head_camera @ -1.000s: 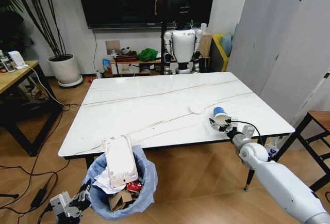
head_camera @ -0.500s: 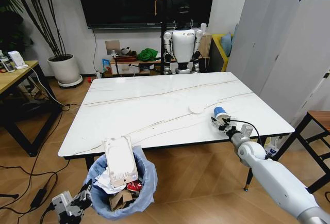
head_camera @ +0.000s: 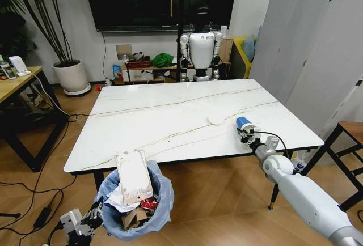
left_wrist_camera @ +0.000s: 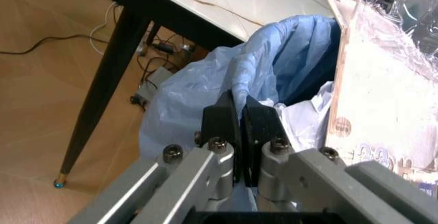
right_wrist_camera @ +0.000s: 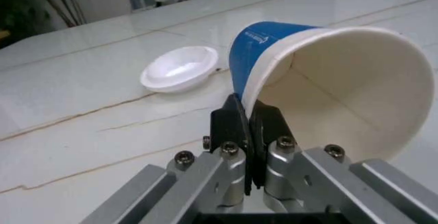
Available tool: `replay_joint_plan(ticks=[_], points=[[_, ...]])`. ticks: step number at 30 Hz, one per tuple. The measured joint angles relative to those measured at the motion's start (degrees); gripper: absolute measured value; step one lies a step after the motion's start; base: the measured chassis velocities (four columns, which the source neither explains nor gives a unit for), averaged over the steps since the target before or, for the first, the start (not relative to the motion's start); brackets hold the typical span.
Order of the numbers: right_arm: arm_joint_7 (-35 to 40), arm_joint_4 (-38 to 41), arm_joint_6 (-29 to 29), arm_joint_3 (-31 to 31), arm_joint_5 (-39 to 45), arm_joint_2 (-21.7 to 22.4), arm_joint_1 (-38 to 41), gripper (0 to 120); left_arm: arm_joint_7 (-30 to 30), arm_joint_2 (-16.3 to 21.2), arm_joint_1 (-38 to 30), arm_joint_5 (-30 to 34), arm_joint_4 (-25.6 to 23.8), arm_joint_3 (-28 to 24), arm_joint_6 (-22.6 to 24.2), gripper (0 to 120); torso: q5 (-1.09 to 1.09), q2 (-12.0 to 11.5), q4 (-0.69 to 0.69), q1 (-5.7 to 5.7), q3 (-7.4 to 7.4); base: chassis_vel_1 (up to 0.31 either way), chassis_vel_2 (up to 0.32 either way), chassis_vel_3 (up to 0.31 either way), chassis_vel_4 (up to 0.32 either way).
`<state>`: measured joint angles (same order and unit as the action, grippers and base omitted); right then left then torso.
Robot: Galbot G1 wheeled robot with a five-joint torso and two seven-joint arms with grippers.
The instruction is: Pick up the trash bin and place the trash from the table into it.
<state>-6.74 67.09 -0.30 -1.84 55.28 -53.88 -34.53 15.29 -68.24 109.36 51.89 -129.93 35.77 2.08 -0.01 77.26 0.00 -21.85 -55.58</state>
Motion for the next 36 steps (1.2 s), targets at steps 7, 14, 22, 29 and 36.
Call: replay_joint_plan(ticks=[7, 14, 22, 29, 36], points=[[-3.2, 4.7, -0.2, 0.5, 0.6, 2.2, -1.7, 0, 0.0, 0.4, -0.1, 0.1, 0.2, -0.6, 0.0, 0, 0.0, 0.0, 0.0, 0.0, 0.01, 0.0, 0.0, 0.0, 0.0], [-9.6, 10.7, -0.7, 2.0, 2.9, 5.8, -4.4, 0, 0.2, 0.9, 0.1, 0.5, -0.7, -0.4, 0.0, 0, -0.01, 0.0, 0.01, 0.0, 0.01, 0.0, 0.0, 0.0, 0.0], [-11.0, 28.8, -0.2, 7.5, 6.1, 13.6, -14.3, 0, 0.2, 0.9, 0.2, 0.2, -0.9, -1.0, -0.1, 0, 0.04, 0.0, -0.01, 0.0, 0.01, 0.0, 0.0, 0.0, 0.0], [-12.7, 44.0, -0.9, 14.3, 6.6, 20.0, -24.2, 0, 0.0, 0.8, 0.3, -0.5, -1.0, -1.6, -0.3, 0, -0.02, 0.0, 0.0, -0.01, 0.0, 0.0, 0.0, 0.0, 0.0], [-14.0, 57.1, -2.2, 17.1, 3.6, 24.3, -32.7, 0, -0.2, 0.7, 0.7, -0.9, -1.7, -1.4, -0.3, 0, 0.02, 0.0, 0.0, 0.0, 0.01, 0.0, 0.0, 0.0, 0.0]])
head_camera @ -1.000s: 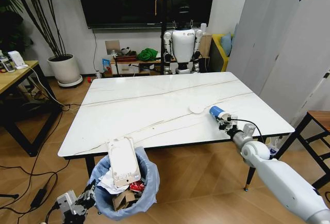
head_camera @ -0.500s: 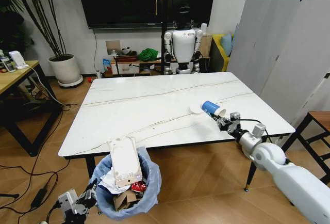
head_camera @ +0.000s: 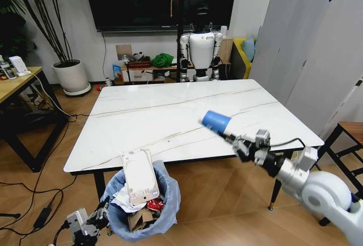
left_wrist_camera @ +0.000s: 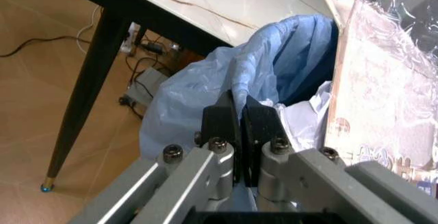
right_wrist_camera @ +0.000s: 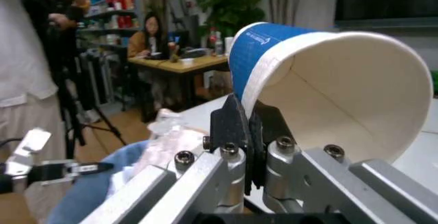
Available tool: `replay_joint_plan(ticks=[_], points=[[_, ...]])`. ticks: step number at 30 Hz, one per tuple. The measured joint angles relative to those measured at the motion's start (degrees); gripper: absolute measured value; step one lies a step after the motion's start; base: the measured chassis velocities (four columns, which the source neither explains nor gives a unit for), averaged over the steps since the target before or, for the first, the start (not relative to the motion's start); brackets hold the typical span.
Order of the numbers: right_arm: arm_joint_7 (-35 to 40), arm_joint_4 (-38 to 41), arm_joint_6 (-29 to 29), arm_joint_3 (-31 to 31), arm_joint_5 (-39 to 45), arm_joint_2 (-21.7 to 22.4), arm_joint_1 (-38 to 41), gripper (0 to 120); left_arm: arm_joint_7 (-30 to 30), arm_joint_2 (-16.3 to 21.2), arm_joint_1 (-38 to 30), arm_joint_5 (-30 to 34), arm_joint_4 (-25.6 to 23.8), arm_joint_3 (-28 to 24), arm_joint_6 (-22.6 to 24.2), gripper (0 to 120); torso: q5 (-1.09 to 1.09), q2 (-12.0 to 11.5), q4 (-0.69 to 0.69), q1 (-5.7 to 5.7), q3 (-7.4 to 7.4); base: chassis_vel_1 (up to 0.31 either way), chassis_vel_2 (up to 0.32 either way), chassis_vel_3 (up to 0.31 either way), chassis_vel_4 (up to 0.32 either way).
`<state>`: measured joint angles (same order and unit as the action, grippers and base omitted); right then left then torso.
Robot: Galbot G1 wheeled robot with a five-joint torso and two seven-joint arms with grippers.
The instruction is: Pick up the trash bin and place the trash from the table into it.
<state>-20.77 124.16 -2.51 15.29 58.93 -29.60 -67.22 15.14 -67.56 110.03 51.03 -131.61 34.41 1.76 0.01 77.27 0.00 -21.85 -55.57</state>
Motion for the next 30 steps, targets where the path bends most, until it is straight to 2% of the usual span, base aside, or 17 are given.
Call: replay_joint_plan(ticks=[2, 8, 11, 15, 19, 22, 30], points=[[0.0, 1.2, 0.0, -0.6, -0.5, 0.2, -0.4, 0, -0.1, 0.0, 0.1, -0.1, -0.1, 0.0, 0.0, 0, -0.01, 0.0, 0.0, 0.0, 0.0, 0.0, 0.0, 0.0, 0.0], [0.0, 5.1, -0.1, -7.3, -4.6, 2.0, 0.2, 0, -0.4, -0.8, 0.8, -0.8, -0.6, 0.1, -0.1, 0, -0.02, 0.0, -0.01, 0.0, 0.0, 0.0, 0.0, 0.0, 0.0], [-0.4, 5.0, -0.7, -15.7, -5.6, 1.6, 6.2, 0, -0.9, -2.0, 1.6, -1.5, -0.8, 0.7, -0.3, 0, -0.01, 0.0, 0.02, 0.0, -0.01, 0.0, 0.0, 0.0, 0.0], [-0.9, 4.2, -0.8, -19.2, -6.1, 0.8, 8.7, 0, -0.9, -2.4, 1.7, -1.6, -1.0, 0.8, -0.3, 0, -0.01, 0.0, 0.02, 0.0, -0.01, 0.0, 0.0, 0.0, 0.0], [-2.5, 0.8, -0.7, -27.2, -8.0, -2.9, 13.6, 0, -0.9, -2.4, 2.4, -1.9, -1.1, 1.2, -0.3, 0, -0.03, 0.0, 0.0, 0.0, -0.01, 0.0, 0.0, 0.0, 0.0], [-3.9, -2.1, -1.0, -30.9, -9.4, -5.5, 15.7, 0, -0.9, -2.5, 2.3, -1.9, -0.9, 1.4, -0.3, 0, -0.01, 0.0, 0.01, 0.0, -0.01, 0.0, 0.0, 0.0, 0.0], [-5.6, -6.6, -1.9, -37.2, -9.7, -9.2, 22.2, 0, -0.9, -2.9, 1.7, -1.9, 0.2, 1.1, -0.3, 0, -0.01, 0.0, 0.0, 0.0, -0.01, 0.0, 0.0, 0.0, 0.0]])
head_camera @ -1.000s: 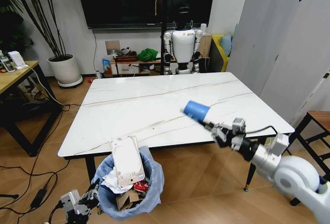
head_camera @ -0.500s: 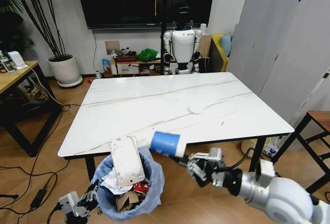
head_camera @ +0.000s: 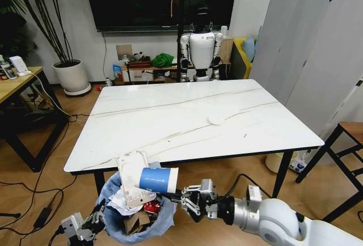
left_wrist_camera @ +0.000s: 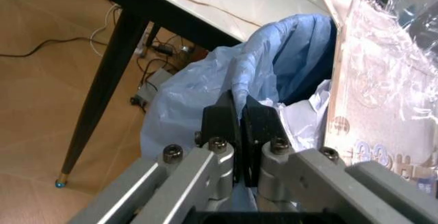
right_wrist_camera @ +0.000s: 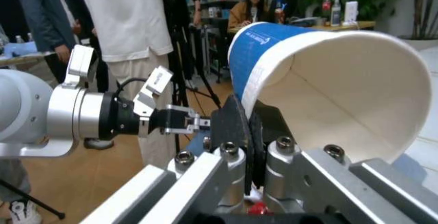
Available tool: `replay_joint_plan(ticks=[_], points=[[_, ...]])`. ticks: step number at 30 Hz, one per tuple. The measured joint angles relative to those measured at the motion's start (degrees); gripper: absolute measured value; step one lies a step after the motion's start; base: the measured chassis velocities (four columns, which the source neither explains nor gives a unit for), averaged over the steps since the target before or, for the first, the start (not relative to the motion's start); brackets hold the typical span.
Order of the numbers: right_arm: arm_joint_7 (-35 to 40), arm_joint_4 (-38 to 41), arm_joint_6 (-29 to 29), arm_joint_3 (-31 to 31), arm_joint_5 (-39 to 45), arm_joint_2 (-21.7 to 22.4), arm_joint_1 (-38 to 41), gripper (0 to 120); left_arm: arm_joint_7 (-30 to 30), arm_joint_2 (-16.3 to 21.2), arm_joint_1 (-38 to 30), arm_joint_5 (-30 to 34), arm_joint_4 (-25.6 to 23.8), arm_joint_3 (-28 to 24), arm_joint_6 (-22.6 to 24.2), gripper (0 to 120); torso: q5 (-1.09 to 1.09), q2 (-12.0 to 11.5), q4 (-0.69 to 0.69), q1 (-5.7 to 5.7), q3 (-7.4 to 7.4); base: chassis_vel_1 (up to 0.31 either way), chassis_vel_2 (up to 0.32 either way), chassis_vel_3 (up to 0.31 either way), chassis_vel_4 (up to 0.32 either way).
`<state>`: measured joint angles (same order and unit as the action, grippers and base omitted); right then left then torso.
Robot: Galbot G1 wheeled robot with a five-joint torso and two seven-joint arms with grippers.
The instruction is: Pick up the trash bin and place the trash from the table into it.
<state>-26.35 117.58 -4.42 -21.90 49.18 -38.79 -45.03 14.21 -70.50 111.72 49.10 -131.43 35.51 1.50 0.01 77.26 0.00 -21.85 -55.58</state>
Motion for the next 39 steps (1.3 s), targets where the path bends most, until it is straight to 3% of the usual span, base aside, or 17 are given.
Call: replay_joint_plan(ticks=[4, 10, 20, 28, 34, 39], points=[[-0.8, -3.9, -0.6, -5.3, 1.1, -2.5, 7.0, 0, 0.0, -0.7, -0.5, -0.3, 0.5, -0.6, 0.1, 0, -0.01, 0.0, 0.02, 0.0, 0.0, 0.0, 0.0, 0.0, 0.0], [-1.8, -7.3, -1.6, -9.3, 2.0, -4.1, 10.8, 0, 0.0, -1.3, -0.9, -0.5, 0.9, -1.0, 0.2, 0, -0.01, 0.0, 0.01, 0.0, 0.0, 0.0, 0.0, 0.0, 0.0], [-3.7, -10.6, -2.9, -14.6, 1.5, -5.8, 14.0, 0, 0.1, -2.7, -1.8, -0.9, 1.6, -1.8, 0.6, 0, 0.0, 0.0, 0.01, 0.0, 0.0, 0.0, 0.0, 0.0, 0.0], [-4.1, -11.5, -3.2, -15.4, 0.5, -6.1, 14.0, 0, 0.2, -3.2, -1.9, -1.1, 1.7, -2.0, 0.7, 0, -0.01, 0.0, 0.01, 0.0, 0.0, 0.0, 0.0, 0.0, 0.0], [-3.9, -12.2, -3.5, -15.3, -1.5, -6.6, 12.8, 16, 0.2, -3.9, -1.5, -1.2, 0.7, -1.8, 0.8, 0, -0.01, 0.0, 0.01, 0.0, 0.01, 0.0, 0.0, 0.0, 0.0], [-4.0, -12.2, -3.8, -14.4, -2.2, -5.9, 11.8, 39, 0.3, -4.3, -1.1, -1.4, 0.4, -1.9, 0.8, 0, -0.01, 0.0, 0.0, 0.0, 0.01, 0.0, 0.0, 0.0, 0.0]])
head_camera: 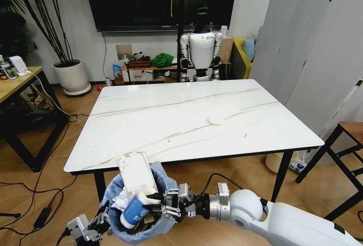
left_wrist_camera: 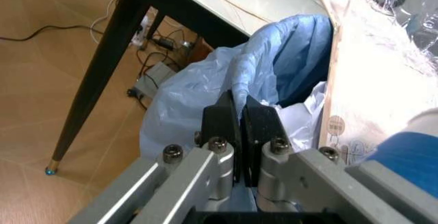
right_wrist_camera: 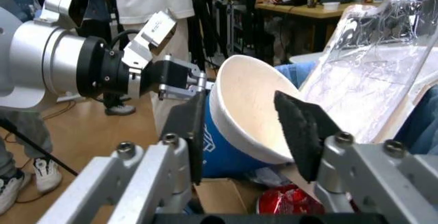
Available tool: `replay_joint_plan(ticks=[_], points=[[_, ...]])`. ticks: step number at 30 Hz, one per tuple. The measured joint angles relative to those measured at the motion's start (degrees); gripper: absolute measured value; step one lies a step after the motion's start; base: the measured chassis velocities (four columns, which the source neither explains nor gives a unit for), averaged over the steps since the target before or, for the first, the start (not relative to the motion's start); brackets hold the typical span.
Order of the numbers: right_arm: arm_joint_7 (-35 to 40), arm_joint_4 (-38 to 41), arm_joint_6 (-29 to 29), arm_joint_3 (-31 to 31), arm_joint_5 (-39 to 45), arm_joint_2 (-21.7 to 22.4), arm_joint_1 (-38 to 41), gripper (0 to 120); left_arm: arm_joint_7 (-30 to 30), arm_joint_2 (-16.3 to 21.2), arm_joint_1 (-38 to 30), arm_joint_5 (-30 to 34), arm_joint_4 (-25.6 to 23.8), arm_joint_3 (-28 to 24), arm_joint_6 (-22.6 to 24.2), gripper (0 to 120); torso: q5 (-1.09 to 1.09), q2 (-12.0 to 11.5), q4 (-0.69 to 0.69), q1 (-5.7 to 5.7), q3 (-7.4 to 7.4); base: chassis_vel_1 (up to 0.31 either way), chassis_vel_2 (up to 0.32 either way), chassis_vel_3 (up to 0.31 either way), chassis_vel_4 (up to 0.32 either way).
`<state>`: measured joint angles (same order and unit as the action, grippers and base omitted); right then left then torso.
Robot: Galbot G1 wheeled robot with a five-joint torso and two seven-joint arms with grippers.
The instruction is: Pick up the trash bin and place the trash from the table into it.
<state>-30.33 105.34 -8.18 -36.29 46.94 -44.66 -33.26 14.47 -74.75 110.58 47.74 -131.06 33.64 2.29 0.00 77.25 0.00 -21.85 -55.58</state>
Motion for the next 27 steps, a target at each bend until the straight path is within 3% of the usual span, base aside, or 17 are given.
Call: replay_joint_plan(ticks=[5, 9, 10, 16, 17, 22, 27], points=[[-0.1, 0.1, -0.1, 0.8, 0.0, 0.6, -0.2, 54, 0.0, -0.1, 0.2, -0.3, -0.1, -0.1, 0.0, 0, 0.0, 0.0, 0.01, 0.0, 0.0, 0.0, 0.0, 0.0, 0.0], [-0.8, 0.2, -0.2, 5.8, 0.6, 2.5, -1.7, 73, -0.1, 0.0, 1.2, -1.3, -0.4, -0.2, 0.0, 0, 0.01, 0.0, 0.01, 0.0, 0.0, 0.0, 0.0, 0.0, 0.0], [-0.8, 0.2, -0.2, 5.8, 0.6, 2.5, -1.7, 73, -0.1, 0.0, 1.2, -1.3, -0.4, -0.2, 0.0, 0, 0.01, 0.0, 0.01, 0.0, 0.0, 0.0, 0.0, 0.0, 0.0], [-1.0, -0.2, 0.1, 20.0, 4.1, 4.5, -6.7, 97, -0.1, 0.7, 2.1, -2.0, -1.0, 0.2, -0.3, 0, -0.01, 0.0, 0.0, 0.0, 0.0, 0.0, 0.0, 0.0, 0.0], [-1.0, -0.2, 0.1, 20.0, 4.1, 4.5, -6.7, 97, -0.1, 0.7, 2.1, -2.0, -1.0, 0.2, -0.3, 0, -0.01, 0.0, 0.0, 0.0, 0.0, 0.0, 0.0, 0.0, 0.0], [1.8, -1.2, 1.4, 31.9, 5.9, 4.9, -12.4, 100, -0.3, 1.8, 2.7, -2.1, -1.5, 0.6, -0.7, 0, -0.01, 0.0, 0.01, 0.0, 0.0, 0.0, 0.0, 0.0, 0.0], [8.9, -1.4, 2.1, 40.9, 6.1, 4.2, -18.2, 100, -0.3, 2.3, 2.7, -1.1, -2.2, 2.1, -0.8, 0, -0.02, 0.0, 0.0, 0.0, 0.0, 0.0, 0.0, 0.0, 0.0]])
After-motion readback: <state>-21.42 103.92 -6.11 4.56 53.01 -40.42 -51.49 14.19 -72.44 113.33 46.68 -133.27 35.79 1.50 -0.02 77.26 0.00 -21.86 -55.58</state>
